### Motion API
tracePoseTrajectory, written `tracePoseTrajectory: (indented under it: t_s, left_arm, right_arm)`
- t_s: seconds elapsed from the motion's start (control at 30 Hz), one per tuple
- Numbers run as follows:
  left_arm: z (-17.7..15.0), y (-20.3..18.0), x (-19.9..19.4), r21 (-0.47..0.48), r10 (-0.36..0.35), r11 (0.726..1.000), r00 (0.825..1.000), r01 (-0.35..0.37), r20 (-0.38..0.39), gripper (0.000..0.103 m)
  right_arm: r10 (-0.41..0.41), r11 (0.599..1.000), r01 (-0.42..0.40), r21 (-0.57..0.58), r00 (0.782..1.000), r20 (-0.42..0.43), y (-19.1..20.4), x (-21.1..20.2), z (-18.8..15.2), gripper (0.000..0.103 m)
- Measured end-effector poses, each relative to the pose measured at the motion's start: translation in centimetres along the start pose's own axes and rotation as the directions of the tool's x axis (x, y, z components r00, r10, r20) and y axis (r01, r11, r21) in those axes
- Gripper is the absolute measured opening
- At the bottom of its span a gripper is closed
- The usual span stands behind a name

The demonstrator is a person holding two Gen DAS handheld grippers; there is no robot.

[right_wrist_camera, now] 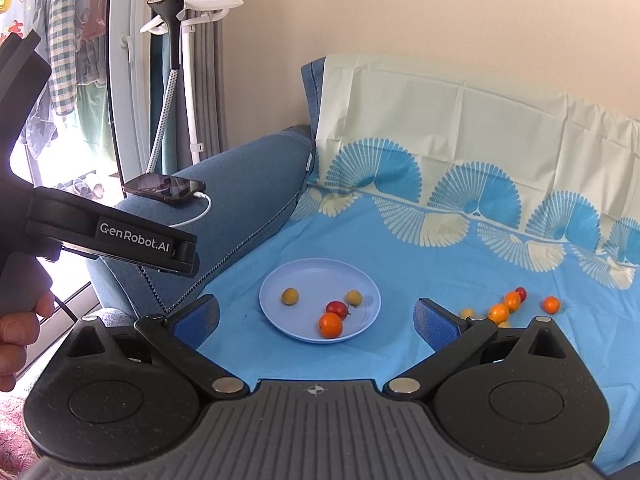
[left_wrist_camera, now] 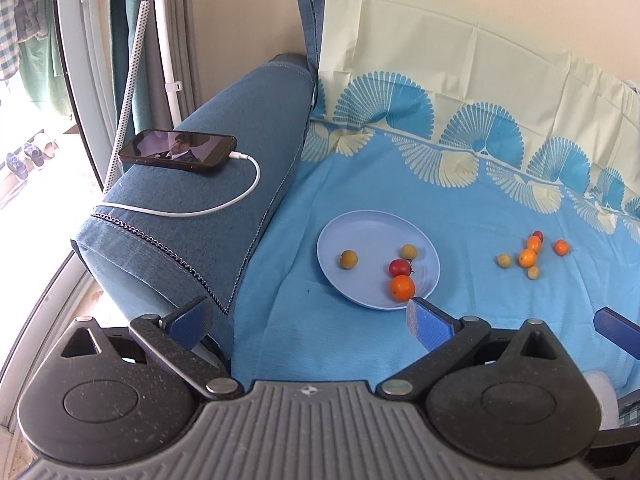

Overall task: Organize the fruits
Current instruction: 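Move both tools back toward the remaining fruits, then grasp a yellow plum with the left tool while the right tool grasps a tangerine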

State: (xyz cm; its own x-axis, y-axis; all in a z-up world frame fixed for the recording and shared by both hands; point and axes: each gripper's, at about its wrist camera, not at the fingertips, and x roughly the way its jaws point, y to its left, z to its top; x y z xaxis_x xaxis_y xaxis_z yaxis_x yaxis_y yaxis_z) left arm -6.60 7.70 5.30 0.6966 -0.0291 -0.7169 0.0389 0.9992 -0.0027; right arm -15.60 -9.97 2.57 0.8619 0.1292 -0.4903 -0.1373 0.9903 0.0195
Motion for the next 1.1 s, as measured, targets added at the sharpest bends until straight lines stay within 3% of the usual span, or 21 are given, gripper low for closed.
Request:
tracePoseTrajectory:
  t_s: [0.4,0.67,0.87,1.1]
  left_arm:
    - [2.0,-3.5,4.5,0.055,-0.01,0.998,0.997,0.014,-0.08,0.103]
    - [4.6,-10.0,8.6,0.123,-0.045,0.991,0.993,0.059,-0.11,0.103]
    - [5.9,-17.1,12.7,0.189,-0.104,0.974,0.986,0.128,-0.129,0.103]
    - [5.5,-26.0,20.6,0.294,-0.139,0.939,0.979,0.179,-0.152,0.103]
  right_arm:
    - [-0.011,0.996,0.016,0.091,0.998,-0.054,-3.0,3.0,-0.8,0.102]
    - [-0.144,0.969,0.157,0.19,0.986,-0.077,-9.7,4.5,-1.7,0.102]
    - [-0.295,0.913,0.312,0.262,0.95,-0.104,-17.7,5.9,-2.6,0.102]
    - [-0.456,0.818,0.478,0.318,0.878,-0.146,-28.4,10.9,-4.0,0.102]
